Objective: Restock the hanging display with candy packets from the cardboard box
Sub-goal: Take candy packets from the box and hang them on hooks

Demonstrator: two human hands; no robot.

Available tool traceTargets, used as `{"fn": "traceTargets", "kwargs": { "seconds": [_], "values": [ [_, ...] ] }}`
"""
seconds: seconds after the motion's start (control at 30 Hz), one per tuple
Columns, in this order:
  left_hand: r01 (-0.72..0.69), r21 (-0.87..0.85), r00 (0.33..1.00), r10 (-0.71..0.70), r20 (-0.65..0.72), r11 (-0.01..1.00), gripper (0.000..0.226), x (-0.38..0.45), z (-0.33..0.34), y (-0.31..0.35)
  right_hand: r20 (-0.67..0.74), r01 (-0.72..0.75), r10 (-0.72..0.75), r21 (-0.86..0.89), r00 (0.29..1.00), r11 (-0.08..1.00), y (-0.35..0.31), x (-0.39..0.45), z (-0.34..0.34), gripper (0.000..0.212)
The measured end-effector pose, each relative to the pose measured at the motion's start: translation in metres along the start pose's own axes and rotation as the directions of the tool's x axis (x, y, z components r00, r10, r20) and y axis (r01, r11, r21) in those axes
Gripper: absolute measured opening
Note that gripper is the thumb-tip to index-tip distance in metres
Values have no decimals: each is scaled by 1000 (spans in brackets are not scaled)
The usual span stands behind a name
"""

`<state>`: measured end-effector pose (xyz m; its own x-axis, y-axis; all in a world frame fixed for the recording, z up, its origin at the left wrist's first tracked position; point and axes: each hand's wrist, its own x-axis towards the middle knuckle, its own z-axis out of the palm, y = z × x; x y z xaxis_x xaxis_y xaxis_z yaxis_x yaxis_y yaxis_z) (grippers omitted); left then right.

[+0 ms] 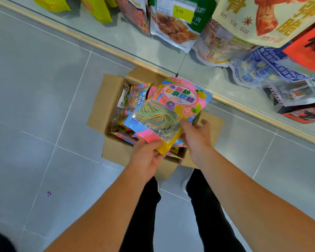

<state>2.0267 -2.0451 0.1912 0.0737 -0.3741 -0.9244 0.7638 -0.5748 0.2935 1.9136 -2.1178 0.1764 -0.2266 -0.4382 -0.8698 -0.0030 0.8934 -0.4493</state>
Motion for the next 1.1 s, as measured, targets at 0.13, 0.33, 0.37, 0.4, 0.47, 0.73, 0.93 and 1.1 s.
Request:
{"fn": "traceTargets", "kwargs": {
  "seconds": [0.13,0.33,0.37,0.4,0.47,0.73,0.93,1.1],
  "values": [
    [37,65,999,-39,30,997,25,-16,10,-15,276,-208,135,255,952,944,3,-13,-6,27],
    [83,381,995,-58,-77,921,7,-43,-8,17,264,-83,25,213,964,974,-12,-48,-34,29],
    [67,423,995,-26,-101,904,8,-51,-11,27,264,-55,1,197,964,979,-19,-60,-40,26],
    [35,465,994,17,-107,885,12,-60,-11,38,268,-22,-27,177,963,984,-27,-72,-46,23],
    [-32,503,991,94,-97,864,26,-80,-8,56,293,42,-78,127,953,991,-44,-96,-60,23],
    [-327,500,940,223,257,802,17,-193,52,120,446,209,-158,-68,881,976,-105,-221,-110,23],
    [-409,476,887,216,409,779,16,-261,88,124,391,262,-251,26,886,965,-117,-278,-150,21],
    [-530,525,822,251,511,666,15,-311,127,99,288,321,-347,132,893,938,-111,-320,-206,26]
  ]
}}
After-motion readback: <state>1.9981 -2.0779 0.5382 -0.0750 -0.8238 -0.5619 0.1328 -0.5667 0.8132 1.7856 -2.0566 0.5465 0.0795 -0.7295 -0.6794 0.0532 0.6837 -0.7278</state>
